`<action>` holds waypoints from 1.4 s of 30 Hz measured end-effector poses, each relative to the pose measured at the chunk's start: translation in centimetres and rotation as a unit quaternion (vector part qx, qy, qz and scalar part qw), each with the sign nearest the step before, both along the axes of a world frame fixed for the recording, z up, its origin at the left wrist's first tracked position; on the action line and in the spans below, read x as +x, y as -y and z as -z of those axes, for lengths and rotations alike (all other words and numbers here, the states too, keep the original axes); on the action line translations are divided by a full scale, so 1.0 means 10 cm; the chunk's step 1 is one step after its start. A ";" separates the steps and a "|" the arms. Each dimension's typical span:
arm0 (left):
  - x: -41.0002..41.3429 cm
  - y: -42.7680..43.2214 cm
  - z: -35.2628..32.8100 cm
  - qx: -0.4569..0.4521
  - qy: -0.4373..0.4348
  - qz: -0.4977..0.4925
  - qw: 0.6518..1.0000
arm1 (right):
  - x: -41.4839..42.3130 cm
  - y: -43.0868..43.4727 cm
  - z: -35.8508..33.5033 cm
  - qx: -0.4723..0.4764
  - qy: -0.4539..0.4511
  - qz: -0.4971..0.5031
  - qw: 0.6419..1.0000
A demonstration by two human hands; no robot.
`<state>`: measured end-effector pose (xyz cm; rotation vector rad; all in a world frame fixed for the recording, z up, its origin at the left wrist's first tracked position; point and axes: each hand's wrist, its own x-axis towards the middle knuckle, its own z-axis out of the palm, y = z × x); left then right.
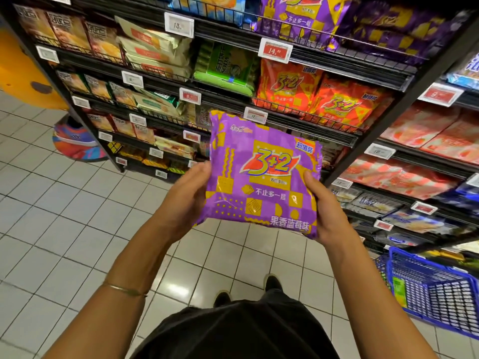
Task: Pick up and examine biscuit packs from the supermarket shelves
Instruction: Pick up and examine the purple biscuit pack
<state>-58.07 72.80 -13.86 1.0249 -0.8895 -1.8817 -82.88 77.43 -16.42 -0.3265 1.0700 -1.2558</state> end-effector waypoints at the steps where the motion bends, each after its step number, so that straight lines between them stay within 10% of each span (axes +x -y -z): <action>1: -0.01 0.00 -0.01 -0.019 0.034 -0.008 0.999 | -0.01 -0.02 0.01 -0.002 0.003 0.002 1.000; 15: 0.03 0.10 0.10 -0.157 0.198 -0.010 0.968 | -0.14 -0.08 0.10 -0.041 0.027 0.012 0.999; 32: 0.13 0.23 0.24 -0.334 0.408 -0.054 0.848 | -0.12 -0.03 0.12 -0.039 -0.029 0.015 0.999; 42: -0.02 0.25 0.26 -0.054 0.192 0.061 0.978 | -0.19 0.00 0.03 -0.054 -0.056 0.008 0.997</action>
